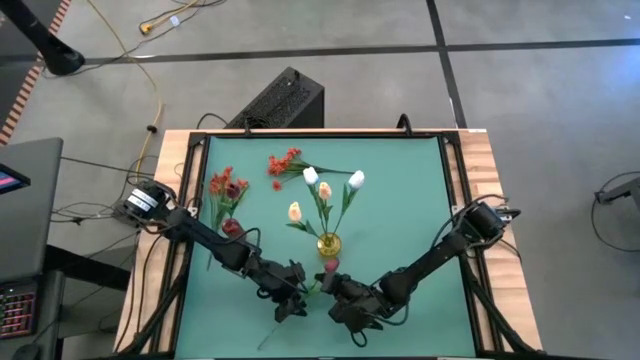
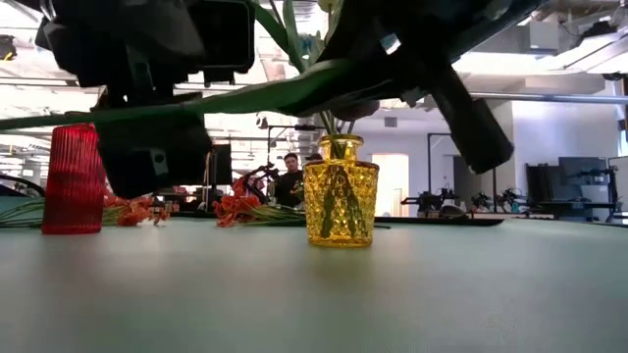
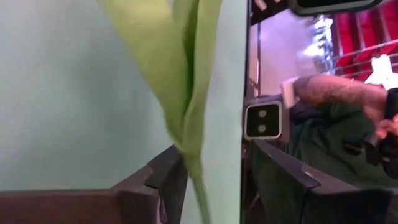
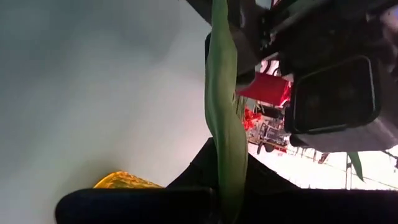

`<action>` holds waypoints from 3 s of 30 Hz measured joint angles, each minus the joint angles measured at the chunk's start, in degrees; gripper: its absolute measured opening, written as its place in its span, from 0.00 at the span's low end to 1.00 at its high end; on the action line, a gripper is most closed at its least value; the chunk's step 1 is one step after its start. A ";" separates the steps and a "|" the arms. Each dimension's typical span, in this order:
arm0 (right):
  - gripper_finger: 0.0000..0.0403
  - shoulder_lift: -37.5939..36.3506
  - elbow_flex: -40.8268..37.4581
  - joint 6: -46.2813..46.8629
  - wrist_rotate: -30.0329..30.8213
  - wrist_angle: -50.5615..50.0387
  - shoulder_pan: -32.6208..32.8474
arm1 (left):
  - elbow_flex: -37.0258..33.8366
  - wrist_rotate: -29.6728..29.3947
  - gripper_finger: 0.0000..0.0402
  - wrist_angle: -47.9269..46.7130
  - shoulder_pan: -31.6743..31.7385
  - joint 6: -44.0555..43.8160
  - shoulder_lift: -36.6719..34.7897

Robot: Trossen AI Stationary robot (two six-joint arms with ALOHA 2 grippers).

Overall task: Sort flowers into vase by color
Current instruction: Put the red flower into the red vase

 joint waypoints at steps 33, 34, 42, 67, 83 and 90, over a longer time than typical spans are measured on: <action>0.09 0.04 0.00 -1.47 -1.72 0.31 1.13 | 0.00 2.50 0.03 -1.55 0.89 2.52 -0.01; 0.09 0.04 0.00 -0.38 -1.72 0.40 1.13 | 0.00 2.52 0.02 -1.57 0.89 2.51 -0.01; 0.13 0.07 0.00 3.24 -1.28 0.43 1.13 | 0.00 2.52 0.01 -1.57 0.89 2.92 -0.02; 0.61 -0.88 0.13 13.56 20.01 3.36 6.80 | 3.44 -4.76 0.00 -12.35 1.46 18.75 -19.16; 0.61 -8.21 -0.02 40.11 6.74 -18.69 0.33 | 4.83 -26.66 0.00 -26.05 -1.80 46.10 -43.16; 0.61 -14.59 -2.06 53.27 -7.09 -31.80 -4.15 | 4.79 -23.03 0.00 -29.41 -1.14 46.08 -47.06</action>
